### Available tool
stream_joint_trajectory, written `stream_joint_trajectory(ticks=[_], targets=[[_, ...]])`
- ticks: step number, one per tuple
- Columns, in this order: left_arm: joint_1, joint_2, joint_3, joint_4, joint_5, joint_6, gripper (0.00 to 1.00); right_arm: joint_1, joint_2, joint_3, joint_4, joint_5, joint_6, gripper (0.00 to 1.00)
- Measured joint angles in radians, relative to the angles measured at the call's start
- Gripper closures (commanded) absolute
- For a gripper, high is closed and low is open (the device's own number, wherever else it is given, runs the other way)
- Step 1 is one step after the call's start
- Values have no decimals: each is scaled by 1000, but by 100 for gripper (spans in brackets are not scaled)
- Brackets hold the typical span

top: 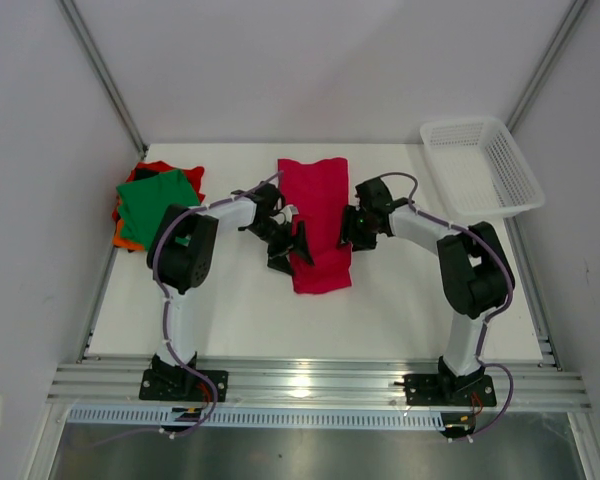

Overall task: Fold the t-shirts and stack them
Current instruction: Fold the folded rectangular tshirt in 1/3 of the way

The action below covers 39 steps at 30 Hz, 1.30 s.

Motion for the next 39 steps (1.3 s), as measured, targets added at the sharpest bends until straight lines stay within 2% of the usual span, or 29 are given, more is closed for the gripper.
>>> stream_joint_trajectory(ticks=[15,18,24,29,33,39], targets=[[0,-18,-19,-8,-17,1,27,19,-63,-8,-27,0,24,48],[0,-37,-34,-12,-42,2,27,48,-120,-77,-23,16,61,47],[14,-111,-51,-24,-99,0,26,140,-344,-249,-38,42,150,47],[40,-214,-47,21,-99,-19,25,197,-486,-317,-31,66,232,47],[44,-242,-7,48,-85,-36,25,245,-521,-340,-22,89,267,47],[44,-243,4,57,-72,-48,25,314,-532,-440,92,103,240,47]])
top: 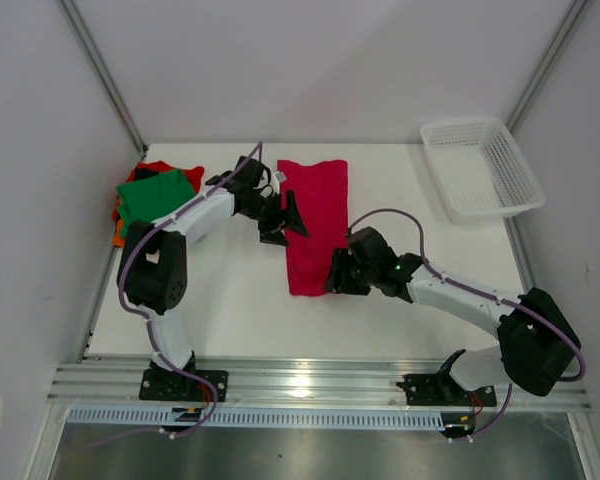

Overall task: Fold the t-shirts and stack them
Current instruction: Fold the folded rectangular tshirt in 1/3 of the way

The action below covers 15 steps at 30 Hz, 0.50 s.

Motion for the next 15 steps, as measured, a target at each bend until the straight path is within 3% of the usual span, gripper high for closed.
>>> stream_joint_trajectory(ticks=[7,15], targets=[[2,-18,0,-14,0,3,25,80,76,24,58,42,-201,48],[14,-37,-3,-19,-1,4,26,269,192,277,11,395,-574,48]])
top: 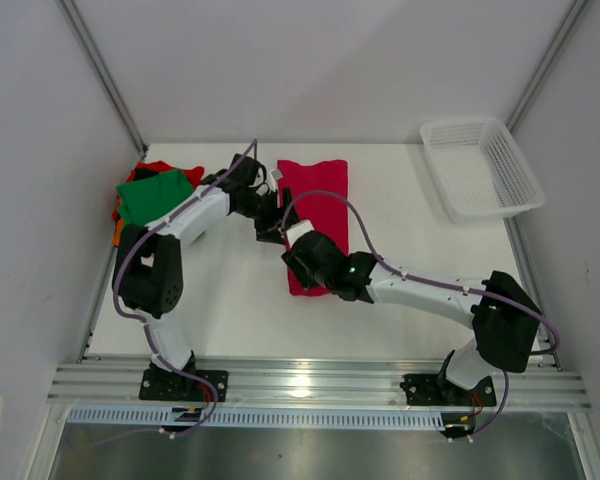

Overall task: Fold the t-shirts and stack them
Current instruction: Fold the folded rectangular tshirt in 1/3 of the way

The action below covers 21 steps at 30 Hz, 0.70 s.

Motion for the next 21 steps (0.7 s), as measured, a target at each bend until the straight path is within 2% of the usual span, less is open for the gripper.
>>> stream_joint_trajectory(ticks=[9,14,21], targets=[[40,-8,-54,9,4,0,25,103,210,43,-18,366,-318,50],[54,-11,-74,13,9,2,25,121,279,32,-47,448,-375,50],[56,-11,-84,20,26,3,25,137,290,29,-58,487,-397,51]])
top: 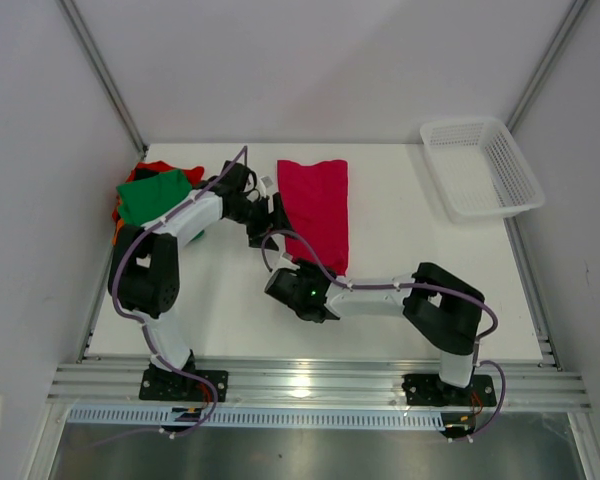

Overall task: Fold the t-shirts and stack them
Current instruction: Fold the folded rectangular tshirt in 1/3 of the way

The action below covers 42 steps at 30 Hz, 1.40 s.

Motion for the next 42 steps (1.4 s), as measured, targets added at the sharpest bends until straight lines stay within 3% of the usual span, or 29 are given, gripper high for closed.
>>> stream_joint_trajectory(ticks=[20,42], targets=[[42,0,-21,8,13,26,25,-67,146,70,101,-10,-143,51],[79,26,-143,235,-23,6,26,-167,334,253,394,169,-501,51]])
